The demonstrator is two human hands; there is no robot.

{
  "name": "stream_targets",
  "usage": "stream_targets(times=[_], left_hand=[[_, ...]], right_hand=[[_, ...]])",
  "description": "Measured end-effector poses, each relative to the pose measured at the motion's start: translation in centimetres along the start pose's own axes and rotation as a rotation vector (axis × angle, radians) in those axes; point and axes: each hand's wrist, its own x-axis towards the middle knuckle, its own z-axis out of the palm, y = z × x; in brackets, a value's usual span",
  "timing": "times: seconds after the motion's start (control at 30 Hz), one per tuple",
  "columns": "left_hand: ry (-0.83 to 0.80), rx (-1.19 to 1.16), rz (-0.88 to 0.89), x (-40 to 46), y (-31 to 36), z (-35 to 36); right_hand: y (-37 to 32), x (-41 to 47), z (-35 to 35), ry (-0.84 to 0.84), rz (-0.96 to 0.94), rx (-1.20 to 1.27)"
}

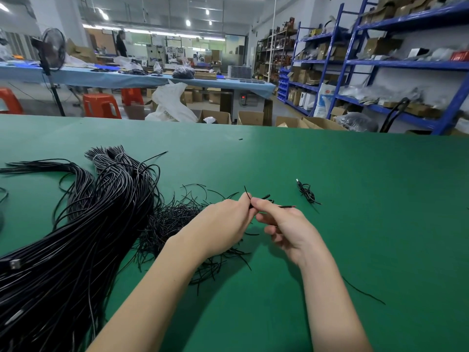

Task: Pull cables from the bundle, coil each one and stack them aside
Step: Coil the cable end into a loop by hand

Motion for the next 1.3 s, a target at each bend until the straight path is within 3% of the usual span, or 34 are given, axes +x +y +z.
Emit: stream_targets(times=[0.2, 0.53, 0.77, 0.97, 1.3], left_hand=[[0.043, -0.021, -0.021, 0.3, -0.6, 0.6], [-0.089, -0.212, 0.001, 0.0, -1.7, 0.3], [0.104, -0.443, -0.101, 0.3, -0.8, 1.3], [0.176, -0.549, -0.129, 0.2, -0.6, 2.2], [0.161, -0.600, -0.107, 0.1, -0.7, 2.2]], right_hand=[[0.5, 0.4, 1.0, 0.007, 0.024, 0.106], [1.3, 0.4, 0.9, -0.045, 0.094, 0.318], [1.4, 0.4, 1.5, -0.101, 0.144, 0.537], [1.6, 0.4, 1.5, -0.150, 0.125, 0.634], [1.5, 0.2, 0.4, -0.187, 0.098, 0.474]])
